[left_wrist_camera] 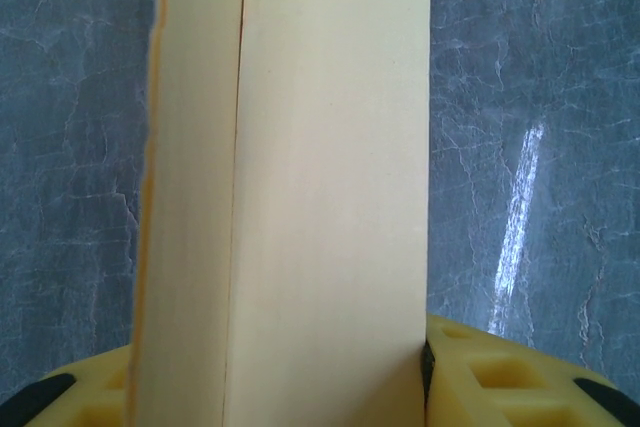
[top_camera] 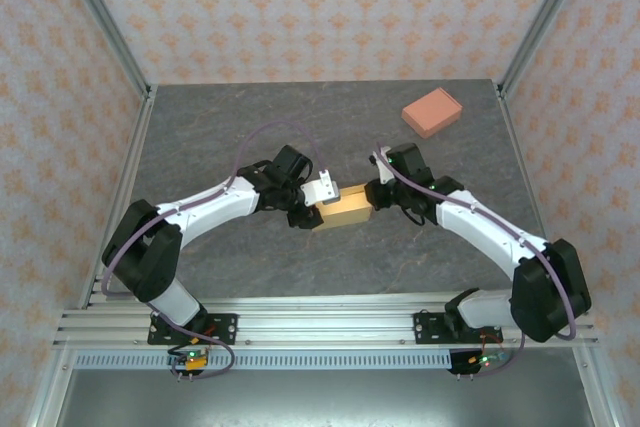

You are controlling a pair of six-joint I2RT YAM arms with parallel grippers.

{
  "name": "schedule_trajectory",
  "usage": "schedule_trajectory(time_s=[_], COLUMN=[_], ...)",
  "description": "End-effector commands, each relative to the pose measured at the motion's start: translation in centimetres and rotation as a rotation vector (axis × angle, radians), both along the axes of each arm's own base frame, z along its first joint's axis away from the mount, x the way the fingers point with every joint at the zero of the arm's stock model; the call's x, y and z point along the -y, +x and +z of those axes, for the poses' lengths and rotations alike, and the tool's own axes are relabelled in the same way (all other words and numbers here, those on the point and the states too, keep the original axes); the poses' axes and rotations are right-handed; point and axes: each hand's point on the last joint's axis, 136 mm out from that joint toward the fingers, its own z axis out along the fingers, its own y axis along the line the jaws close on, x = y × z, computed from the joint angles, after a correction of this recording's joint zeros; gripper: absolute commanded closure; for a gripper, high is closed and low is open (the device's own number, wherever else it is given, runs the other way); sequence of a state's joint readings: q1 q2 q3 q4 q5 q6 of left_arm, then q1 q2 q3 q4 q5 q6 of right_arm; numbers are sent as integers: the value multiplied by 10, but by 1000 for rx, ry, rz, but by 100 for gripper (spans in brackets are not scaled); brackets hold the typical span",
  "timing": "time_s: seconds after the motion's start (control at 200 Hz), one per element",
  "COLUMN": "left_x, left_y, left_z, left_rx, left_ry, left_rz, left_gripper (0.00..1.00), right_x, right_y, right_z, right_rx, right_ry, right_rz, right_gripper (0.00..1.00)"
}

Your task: Fold the paper box

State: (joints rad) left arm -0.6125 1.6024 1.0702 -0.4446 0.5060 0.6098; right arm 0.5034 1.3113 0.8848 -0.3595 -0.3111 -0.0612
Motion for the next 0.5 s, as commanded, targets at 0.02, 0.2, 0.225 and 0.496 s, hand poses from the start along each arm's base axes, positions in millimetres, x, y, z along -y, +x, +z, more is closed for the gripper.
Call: schedule_trajectory(time_s=[0.02,0.2,0.225,0.496], left_x=[5,10,10,11], left_y=[4,13,15,23], left_z=[4,11,12,5], left_rx=[-2,8,11,3], left_ry=[-13,-60,-67,-78], left_rz=[-14,50,61,123], left_gripper=[56,53,53,53], right_x=[-2,-10,-11,2], right_y=[9,9,9,11], right_z=[13,24,24,5], right_rx=[6,52,66,41], right_ry=[-3,-12,-22,50], right_rz=[-27,-101,-114,-349], right_gripper=[96,98,98,100])
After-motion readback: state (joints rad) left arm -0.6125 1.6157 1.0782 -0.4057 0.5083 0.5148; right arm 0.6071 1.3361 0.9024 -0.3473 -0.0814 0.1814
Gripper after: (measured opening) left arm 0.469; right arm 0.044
